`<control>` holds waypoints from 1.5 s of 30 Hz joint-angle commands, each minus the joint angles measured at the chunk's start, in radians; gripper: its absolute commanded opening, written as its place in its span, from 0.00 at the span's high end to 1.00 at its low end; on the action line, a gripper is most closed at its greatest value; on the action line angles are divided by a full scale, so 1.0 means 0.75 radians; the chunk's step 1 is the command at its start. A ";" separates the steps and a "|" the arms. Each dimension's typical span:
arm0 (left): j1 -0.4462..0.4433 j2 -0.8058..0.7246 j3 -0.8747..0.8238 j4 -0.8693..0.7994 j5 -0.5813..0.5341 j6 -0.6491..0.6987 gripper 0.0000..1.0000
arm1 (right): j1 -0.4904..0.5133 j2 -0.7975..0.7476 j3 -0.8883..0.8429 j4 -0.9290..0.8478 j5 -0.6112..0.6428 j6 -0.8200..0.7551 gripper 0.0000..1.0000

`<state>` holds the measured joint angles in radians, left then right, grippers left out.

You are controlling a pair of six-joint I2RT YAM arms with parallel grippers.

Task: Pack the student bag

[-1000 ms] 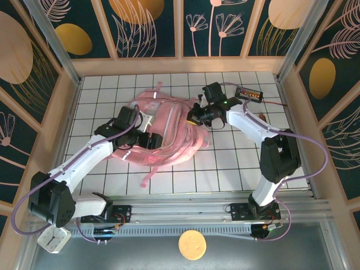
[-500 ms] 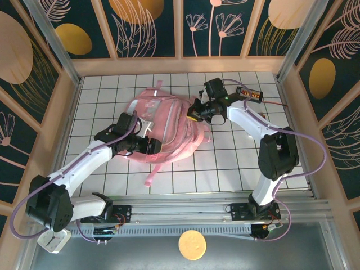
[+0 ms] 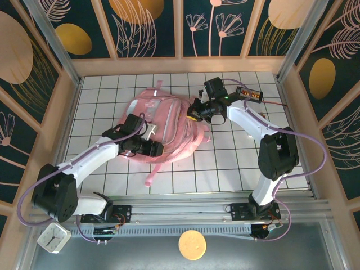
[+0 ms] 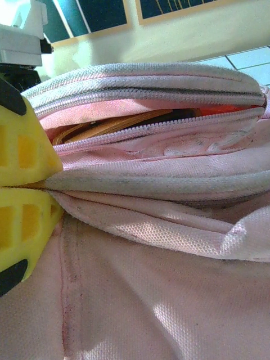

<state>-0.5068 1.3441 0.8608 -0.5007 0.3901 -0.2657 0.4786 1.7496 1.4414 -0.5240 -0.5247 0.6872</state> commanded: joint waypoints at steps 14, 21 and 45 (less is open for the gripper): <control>-0.063 0.123 0.117 -0.070 -0.105 0.087 0.56 | 0.005 -0.067 0.062 0.157 -0.094 0.053 1.00; -0.063 0.141 0.112 -0.103 -0.138 0.124 0.66 | 0.010 -0.061 0.062 0.179 -0.101 0.074 1.00; -0.063 0.010 0.007 -0.021 0.178 -0.026 1.00 | 0.044 -0.167 -0.171 0.340 -0.047 0.169 1.00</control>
<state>-0.5545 1.3994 0.8993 -0.5499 0.4015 -0.2279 0.4927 1.7092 1.3308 -0.4061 -0.5232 0.7696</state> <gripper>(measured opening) 0.059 0.072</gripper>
